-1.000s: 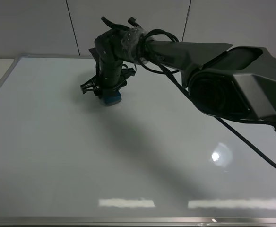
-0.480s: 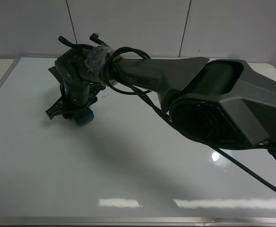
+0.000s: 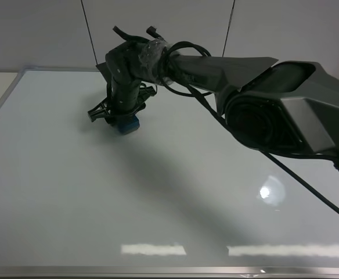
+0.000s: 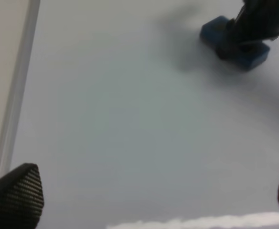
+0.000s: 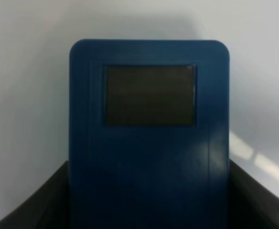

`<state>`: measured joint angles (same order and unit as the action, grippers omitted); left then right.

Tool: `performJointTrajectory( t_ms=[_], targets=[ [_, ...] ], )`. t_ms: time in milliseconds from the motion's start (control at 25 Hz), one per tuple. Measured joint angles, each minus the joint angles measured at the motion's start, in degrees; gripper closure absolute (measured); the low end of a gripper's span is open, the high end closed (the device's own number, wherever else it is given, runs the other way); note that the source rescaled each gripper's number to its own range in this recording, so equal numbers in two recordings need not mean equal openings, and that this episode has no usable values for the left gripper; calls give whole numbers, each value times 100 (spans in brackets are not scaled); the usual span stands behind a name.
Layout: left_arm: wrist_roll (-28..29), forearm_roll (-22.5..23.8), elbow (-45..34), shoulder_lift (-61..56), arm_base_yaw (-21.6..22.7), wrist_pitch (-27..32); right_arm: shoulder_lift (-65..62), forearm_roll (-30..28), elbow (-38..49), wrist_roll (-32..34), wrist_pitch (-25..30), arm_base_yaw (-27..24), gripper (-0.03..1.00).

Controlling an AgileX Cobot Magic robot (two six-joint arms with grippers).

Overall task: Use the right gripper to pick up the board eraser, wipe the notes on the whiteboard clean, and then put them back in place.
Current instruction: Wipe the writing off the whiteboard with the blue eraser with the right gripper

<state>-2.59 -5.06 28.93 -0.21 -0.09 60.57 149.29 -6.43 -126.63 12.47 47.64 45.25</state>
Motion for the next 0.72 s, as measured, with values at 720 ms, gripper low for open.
performJointTrajectory(
  t_ms=[720],
  targets=[
    [0,0,0,0,0,0,-21,51,-11,-45,148,398,96]
  ],
)
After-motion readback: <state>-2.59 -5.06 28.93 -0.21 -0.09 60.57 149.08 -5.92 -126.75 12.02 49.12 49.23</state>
